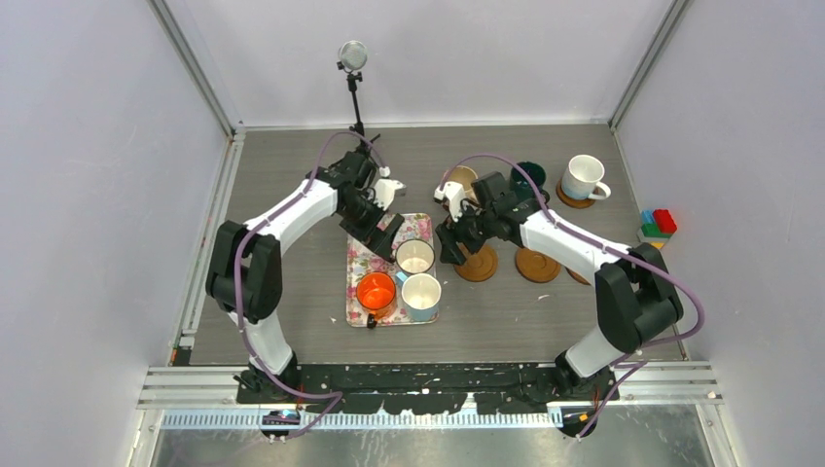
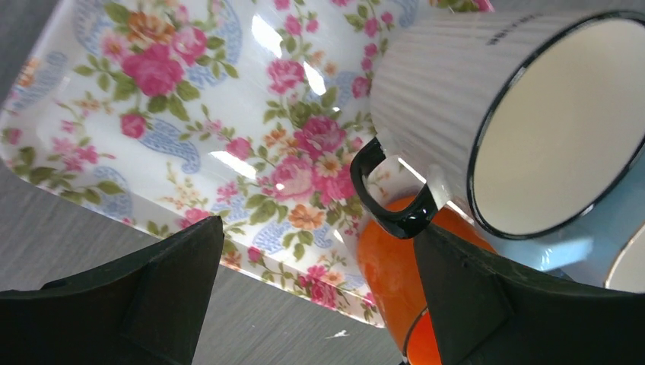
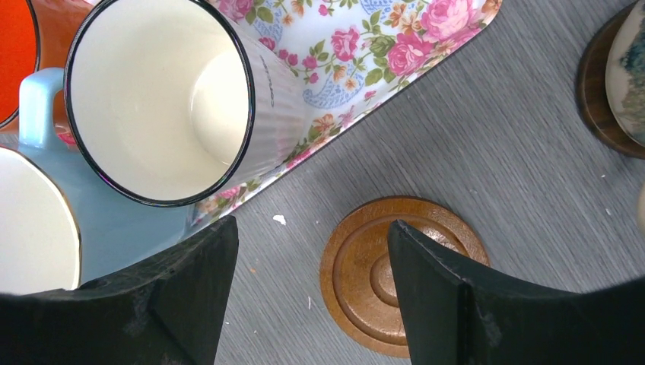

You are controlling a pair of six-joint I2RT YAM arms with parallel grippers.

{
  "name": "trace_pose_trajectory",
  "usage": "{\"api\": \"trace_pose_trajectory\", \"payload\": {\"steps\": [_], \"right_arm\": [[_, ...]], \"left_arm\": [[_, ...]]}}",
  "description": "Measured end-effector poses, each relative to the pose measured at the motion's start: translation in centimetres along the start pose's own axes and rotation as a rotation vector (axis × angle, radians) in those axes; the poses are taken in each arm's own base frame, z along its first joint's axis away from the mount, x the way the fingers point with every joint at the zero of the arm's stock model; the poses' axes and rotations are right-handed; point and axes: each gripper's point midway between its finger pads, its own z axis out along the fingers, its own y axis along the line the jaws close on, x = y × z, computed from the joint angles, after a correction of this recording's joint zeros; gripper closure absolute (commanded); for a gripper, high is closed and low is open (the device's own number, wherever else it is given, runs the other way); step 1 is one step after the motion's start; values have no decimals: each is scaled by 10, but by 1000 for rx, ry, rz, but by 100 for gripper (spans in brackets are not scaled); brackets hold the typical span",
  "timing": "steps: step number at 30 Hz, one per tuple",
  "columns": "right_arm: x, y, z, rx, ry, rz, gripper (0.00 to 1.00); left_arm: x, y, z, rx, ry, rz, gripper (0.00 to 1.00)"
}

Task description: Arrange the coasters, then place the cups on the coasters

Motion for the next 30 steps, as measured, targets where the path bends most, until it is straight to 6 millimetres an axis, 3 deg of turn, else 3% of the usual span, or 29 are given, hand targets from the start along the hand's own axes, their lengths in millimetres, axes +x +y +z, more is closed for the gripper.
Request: {"api": "trace_pose_trajectory", "payload": {"steps": [9, 17, 30], "right_arm": [[3, 0, 4, -5, 1, 3, 24], [20, 2, 6, -8, 32, -2, 24], [19, -17, -21, 68, 37, -148, 24]], "left_arm": [[-30, 20, 9, -51, -32, -7, 4], [-58, 28, 21, -28, -63, -11, 5], [-92, 25, 34, 35, -94, 1, 0]]}}
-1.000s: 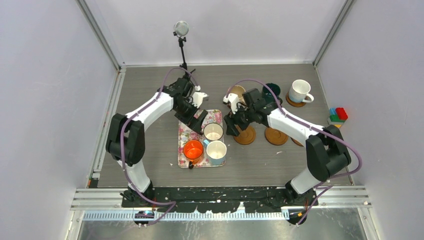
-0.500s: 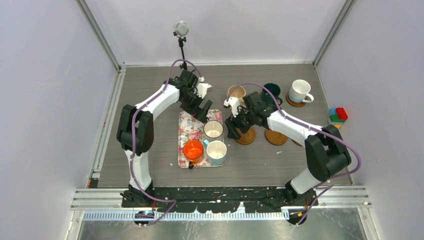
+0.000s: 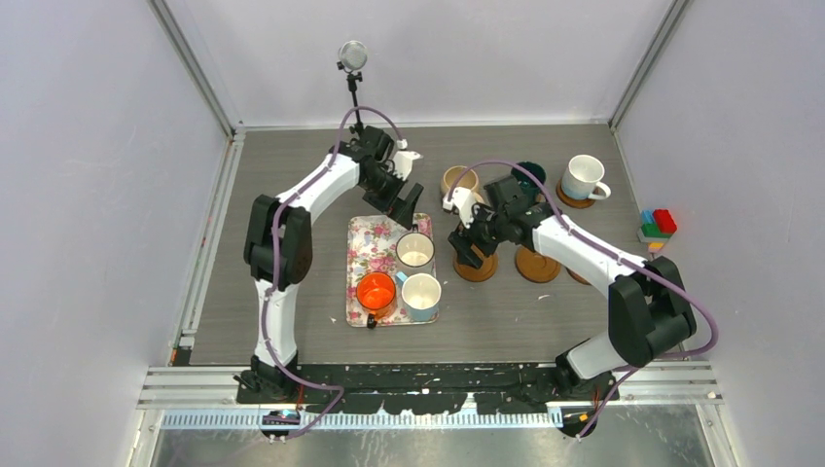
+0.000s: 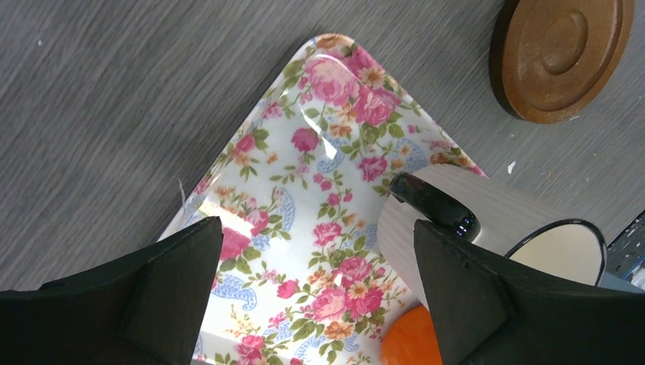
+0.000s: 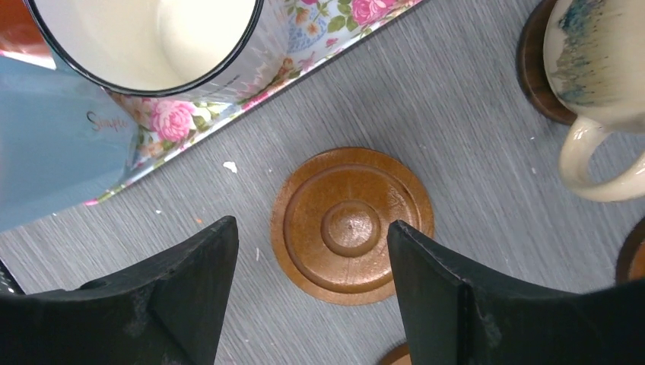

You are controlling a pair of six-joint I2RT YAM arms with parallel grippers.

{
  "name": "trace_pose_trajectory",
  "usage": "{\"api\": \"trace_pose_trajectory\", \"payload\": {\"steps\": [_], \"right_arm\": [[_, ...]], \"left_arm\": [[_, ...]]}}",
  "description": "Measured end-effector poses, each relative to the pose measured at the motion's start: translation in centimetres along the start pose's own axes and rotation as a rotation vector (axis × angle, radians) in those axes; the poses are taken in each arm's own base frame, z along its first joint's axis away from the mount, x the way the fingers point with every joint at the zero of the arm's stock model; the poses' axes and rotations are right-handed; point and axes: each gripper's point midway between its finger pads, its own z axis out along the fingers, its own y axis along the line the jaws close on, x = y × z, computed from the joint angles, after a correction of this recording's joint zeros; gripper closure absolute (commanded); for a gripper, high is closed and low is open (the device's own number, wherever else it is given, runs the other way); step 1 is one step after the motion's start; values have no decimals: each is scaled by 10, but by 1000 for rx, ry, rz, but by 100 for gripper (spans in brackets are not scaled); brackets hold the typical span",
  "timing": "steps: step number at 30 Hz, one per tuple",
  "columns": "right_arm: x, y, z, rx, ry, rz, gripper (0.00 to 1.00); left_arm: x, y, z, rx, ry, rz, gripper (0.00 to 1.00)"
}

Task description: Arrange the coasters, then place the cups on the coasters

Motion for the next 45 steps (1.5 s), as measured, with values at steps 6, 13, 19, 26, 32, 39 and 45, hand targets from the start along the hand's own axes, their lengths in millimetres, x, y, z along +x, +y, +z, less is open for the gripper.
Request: {"api": "trace_pose_trajectory", "payload": {"steps": [6, 13, 19, 26, 32, 39, 45], "right_arm": [[-11, -11, -4, 3, 18, -100, 24], [-34, -24, -4, -19, 27, -257, 23], [-53, -17, 1, -110, 48, -456, 23], [-68, -3, 23, -245, 85, -692, 23], [-63, 3, 41, -355, 138, -829, 23], [-77, 1, 45, -389, 138, -926, 23], [-81, 5, 52, -406, 142, -959, 23]], "left_arm": [[-7, -9, 7, 39, 14, 26, 0], [0, -20, 5, 94, 56, 34, 0], [6, -11, -3, 84, 71, -9, 0], [30, 15, -34, 72, 57, -139, 0], [47, 23, -49, 85, 49, -213, 0], [52, 16, -53, 101, 50, -238, 0], [54, 15, -51, 106, 50, -247, 0]]}}
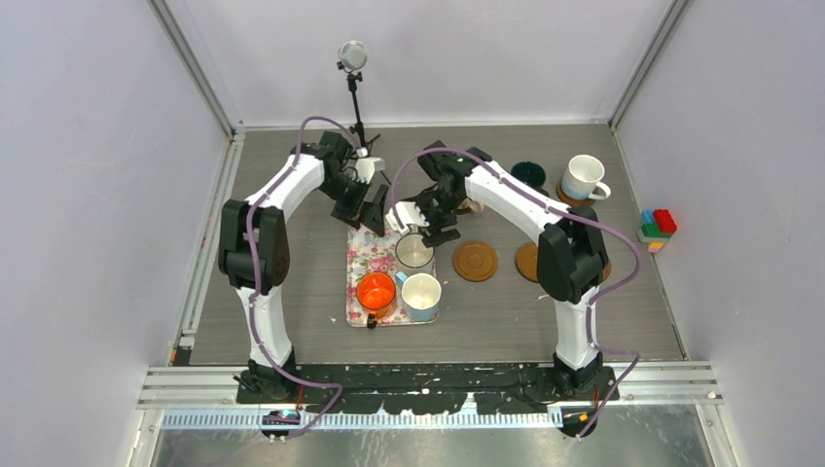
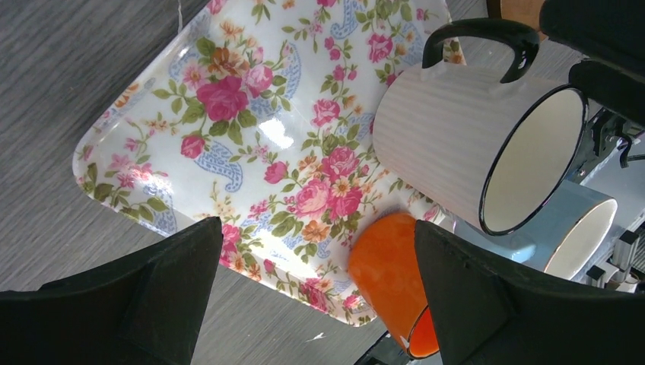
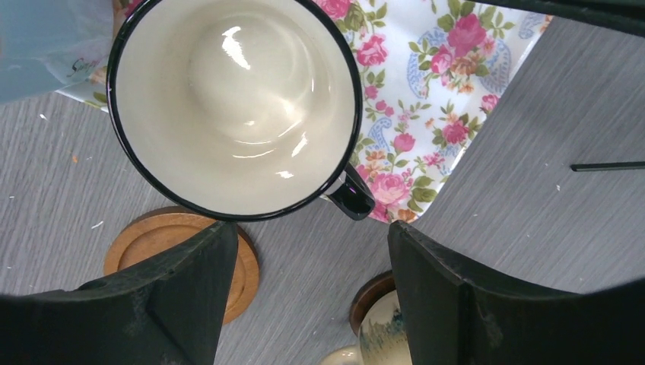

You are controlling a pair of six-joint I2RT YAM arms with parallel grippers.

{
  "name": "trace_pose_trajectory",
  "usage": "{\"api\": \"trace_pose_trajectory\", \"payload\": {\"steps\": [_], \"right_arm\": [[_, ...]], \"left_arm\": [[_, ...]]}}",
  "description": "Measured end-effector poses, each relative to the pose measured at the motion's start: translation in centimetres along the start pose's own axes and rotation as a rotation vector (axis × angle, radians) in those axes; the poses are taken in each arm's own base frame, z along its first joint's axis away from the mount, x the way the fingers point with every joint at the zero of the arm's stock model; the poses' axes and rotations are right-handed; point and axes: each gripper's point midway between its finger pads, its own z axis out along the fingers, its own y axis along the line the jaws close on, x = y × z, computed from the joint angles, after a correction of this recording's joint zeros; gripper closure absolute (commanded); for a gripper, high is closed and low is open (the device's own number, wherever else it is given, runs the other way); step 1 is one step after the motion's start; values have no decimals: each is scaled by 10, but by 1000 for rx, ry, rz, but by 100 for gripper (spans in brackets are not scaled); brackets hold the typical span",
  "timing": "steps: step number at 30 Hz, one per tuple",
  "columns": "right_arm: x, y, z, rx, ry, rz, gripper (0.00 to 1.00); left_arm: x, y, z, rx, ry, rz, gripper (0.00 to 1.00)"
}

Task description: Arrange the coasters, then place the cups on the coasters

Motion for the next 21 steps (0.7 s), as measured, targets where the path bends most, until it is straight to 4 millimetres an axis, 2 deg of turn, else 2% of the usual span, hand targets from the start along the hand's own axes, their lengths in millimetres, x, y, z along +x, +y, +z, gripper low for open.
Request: {"api": "trace_pose_trajectory", "payload": {"steps": [6, 13, 21], "right_arm": [[-1, 6, 6, -31, 14, -25, 23], [-3, 8, 9, -56, 33, -62, 24], [-6, 13, 11, -76, 50, -80, 35]], "left_arm": [[8, 1, 4, 4, 19, -14, 0], [9, 4, 0, 1, 8, -25, 0], [8, 11, -6, -7, -7, -40, 0]]}}
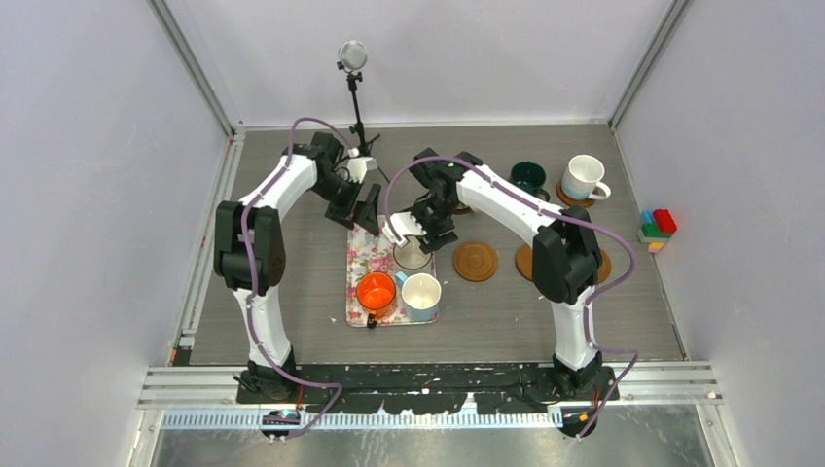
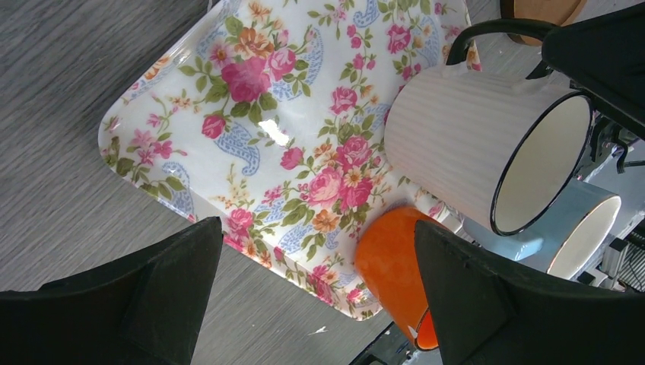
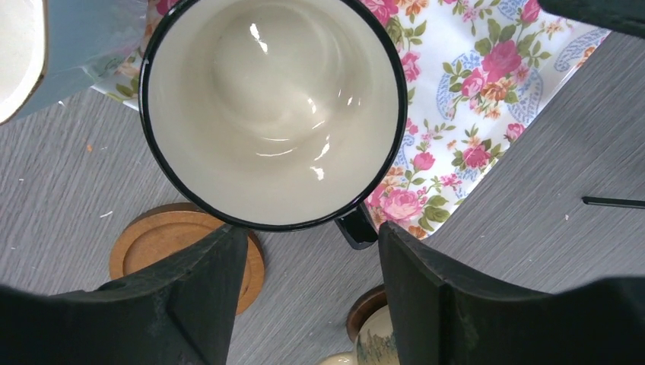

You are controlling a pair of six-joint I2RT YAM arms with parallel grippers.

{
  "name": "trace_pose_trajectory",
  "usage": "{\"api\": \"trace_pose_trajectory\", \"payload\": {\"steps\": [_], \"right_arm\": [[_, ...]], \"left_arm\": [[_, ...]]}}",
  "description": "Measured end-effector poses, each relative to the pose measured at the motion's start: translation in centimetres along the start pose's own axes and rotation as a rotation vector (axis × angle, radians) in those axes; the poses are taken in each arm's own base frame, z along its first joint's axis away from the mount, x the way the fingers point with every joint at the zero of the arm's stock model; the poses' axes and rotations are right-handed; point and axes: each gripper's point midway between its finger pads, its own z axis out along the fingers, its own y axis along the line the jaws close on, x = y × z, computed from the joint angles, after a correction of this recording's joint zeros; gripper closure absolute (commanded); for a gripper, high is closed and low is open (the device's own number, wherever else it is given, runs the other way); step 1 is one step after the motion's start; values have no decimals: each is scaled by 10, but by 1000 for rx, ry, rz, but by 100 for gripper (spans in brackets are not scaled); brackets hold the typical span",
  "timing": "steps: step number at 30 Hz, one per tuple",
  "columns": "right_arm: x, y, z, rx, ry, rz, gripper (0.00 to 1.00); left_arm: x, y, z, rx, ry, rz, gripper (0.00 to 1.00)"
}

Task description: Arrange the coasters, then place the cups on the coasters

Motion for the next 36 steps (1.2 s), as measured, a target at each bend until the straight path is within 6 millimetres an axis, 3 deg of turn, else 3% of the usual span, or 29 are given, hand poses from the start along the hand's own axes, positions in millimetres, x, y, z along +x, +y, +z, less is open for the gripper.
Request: {"api": "trace_pose_trajectory", "payload": {"steps": [3, 12, 18, 24, 31, 36], "right_arm": [[2, 2, 3, -2, 1, 13, 41], [13, 25, 29, -30, 4, 152, 44], [12, 26, 35, 38, -14, 266, 48], [11, 20, 42, 103, -45, 350, 63], [7, 20, 41, 139, -70, 430, 98], [7, 25, 38, 158, -67, 503, 100]], "left_arm": [[-1, 1, -3, -3, -7, -2, 0], [-5, -3, -13, -10, -35, 12, 0], [-5, -3, -15, -12, -42, 14, 0], [-2, -1, -17, -15, -44, 6, 0], [0, 1, -17, -21, -44, 0, 0], [2, 4, -18, -33, -43, -6, 0]]}}
